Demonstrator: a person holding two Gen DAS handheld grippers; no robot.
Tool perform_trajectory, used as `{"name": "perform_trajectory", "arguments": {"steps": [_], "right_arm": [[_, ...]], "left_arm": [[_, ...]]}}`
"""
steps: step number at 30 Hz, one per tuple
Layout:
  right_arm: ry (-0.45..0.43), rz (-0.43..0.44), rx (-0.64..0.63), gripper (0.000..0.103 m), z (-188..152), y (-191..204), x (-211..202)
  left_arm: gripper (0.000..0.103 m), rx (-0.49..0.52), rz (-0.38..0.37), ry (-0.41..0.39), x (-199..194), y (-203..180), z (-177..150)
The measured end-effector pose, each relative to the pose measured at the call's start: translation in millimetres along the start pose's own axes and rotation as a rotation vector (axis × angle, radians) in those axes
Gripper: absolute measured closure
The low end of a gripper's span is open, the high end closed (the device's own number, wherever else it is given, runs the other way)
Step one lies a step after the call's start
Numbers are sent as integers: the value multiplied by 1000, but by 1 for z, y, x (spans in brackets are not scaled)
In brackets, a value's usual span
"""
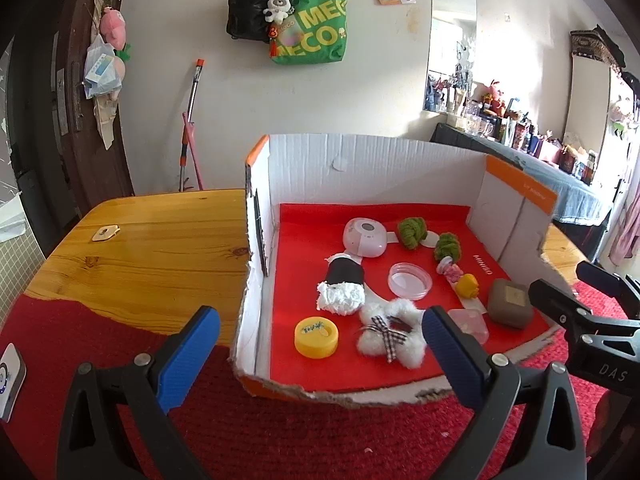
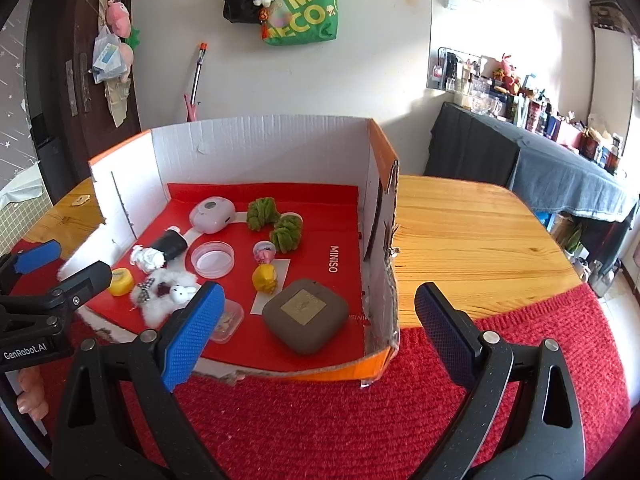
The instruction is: Organize objects
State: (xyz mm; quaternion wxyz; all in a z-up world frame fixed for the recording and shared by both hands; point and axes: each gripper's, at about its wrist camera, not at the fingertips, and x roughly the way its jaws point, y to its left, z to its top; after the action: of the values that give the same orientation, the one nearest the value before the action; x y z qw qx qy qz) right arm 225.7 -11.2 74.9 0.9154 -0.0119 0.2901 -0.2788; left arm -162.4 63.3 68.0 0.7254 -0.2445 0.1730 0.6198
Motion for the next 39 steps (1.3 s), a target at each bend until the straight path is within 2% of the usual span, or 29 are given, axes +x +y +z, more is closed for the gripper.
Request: {"name": "perform_trajectory", "arguments": {"steps": [4,10,17,26,30,39], "right_arm": [[2,21,1,5,-2,4,-15],[59,44,23,5,-16,6,-37],[194,66,64,5,-43,6,-37],[325,-55,38,5,-67,6,-9],[326,-60,53,0,-70,2,-9],[316,-70,57,0,-73,2,-11]], "left_arm": [[0,-1,5,8,-16,0,-3],[0,-12,0,49,-37,2,-16],[0,-9,33,134,-41,-1,-41],[0,-17,45,288,-11,-7,-69],[0,-22,69,285,-10,-7,-72],[0,-19,77,284,-10,-6,-71]]}}
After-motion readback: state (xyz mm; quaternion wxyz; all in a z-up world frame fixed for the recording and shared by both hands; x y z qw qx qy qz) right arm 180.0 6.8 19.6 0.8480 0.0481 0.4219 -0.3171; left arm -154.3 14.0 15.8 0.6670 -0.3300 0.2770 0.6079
